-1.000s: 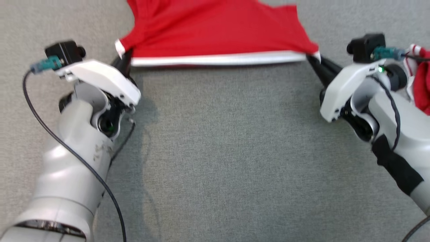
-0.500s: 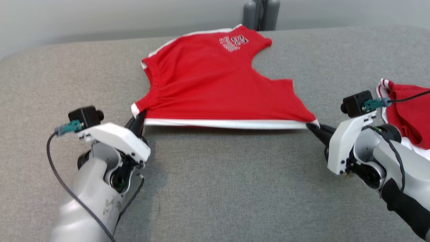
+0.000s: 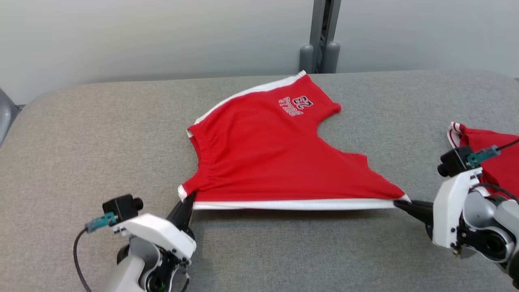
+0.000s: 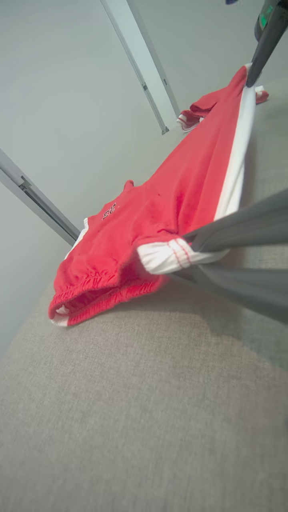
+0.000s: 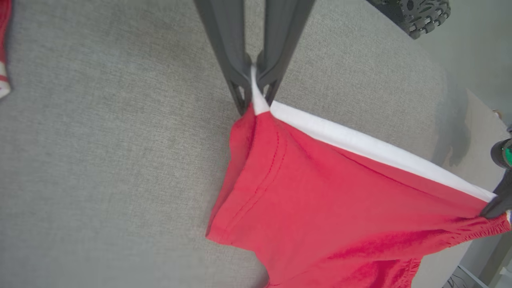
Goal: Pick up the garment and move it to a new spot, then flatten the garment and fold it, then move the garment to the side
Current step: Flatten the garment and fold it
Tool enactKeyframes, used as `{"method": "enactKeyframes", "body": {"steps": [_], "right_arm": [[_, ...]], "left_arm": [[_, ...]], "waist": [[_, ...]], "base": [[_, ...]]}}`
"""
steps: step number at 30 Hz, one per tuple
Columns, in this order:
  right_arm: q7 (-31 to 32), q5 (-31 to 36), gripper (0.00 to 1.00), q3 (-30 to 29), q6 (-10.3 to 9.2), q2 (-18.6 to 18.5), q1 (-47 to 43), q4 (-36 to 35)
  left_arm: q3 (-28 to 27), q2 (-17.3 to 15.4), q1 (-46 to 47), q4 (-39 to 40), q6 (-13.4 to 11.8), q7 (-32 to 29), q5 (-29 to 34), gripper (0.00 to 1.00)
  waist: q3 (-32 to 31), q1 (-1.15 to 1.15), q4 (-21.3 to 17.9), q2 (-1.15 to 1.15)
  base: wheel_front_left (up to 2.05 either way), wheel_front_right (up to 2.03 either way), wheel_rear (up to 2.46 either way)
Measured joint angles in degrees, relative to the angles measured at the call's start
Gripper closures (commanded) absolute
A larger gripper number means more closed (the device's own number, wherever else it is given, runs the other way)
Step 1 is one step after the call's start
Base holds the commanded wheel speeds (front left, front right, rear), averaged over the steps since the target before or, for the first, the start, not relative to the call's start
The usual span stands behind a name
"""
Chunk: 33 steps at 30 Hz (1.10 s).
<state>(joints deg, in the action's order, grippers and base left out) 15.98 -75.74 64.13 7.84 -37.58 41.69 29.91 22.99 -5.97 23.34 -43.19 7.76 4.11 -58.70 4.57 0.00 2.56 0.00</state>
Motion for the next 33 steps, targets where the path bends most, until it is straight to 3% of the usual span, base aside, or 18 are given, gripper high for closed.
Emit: {"method": "enactKeyframes", "body": {"steps": [9, 20, 27, 33], "right_arm": [[3.25, -0.45, 1.0, 0.15, 0.16, -8.6, -3.98, -9.42], [6.8, -2.44, 1.0, -3.2, 0.16, -17.37, -10.42, -17.98], [8.84, -4.32, 1.0, -7.01, 0.16, -22.01, -16.82, -21.76], [9.22, -4.38, 1.0, -10.25, 0.16, -23.5, -19.41, -24.24]], "left_arm": [[-0.19, -0.18, -10.14, 8.92, -0.92, 0.52, -1.87, 1.0], [3.18, -2.25, -22.82, 24.44, -5.97, -1.09, -0.29, 1.0], [5.27, -3.9, -29.86, 33.81, -9.34, -3.57, -0.03, 1.0], [5.6, -4.68, -31.09, 36.89, -10.85, -4.69, 0.11, 1.0]], "waist": [[-1.46, 0.0, 0.47, 0.0], [-0.94, 0.0, -0.06, 0.0], [-1.0, 0.0, 0.19, 0.0], [-0.9, 0.0, 0.65, 0.0]], "base": [[0.0, 0.0, 0.0], [0.0, 0.0, 0.0], [0.0, 0.0, 0.0], [0.0, 0.0, 0.0]]}}
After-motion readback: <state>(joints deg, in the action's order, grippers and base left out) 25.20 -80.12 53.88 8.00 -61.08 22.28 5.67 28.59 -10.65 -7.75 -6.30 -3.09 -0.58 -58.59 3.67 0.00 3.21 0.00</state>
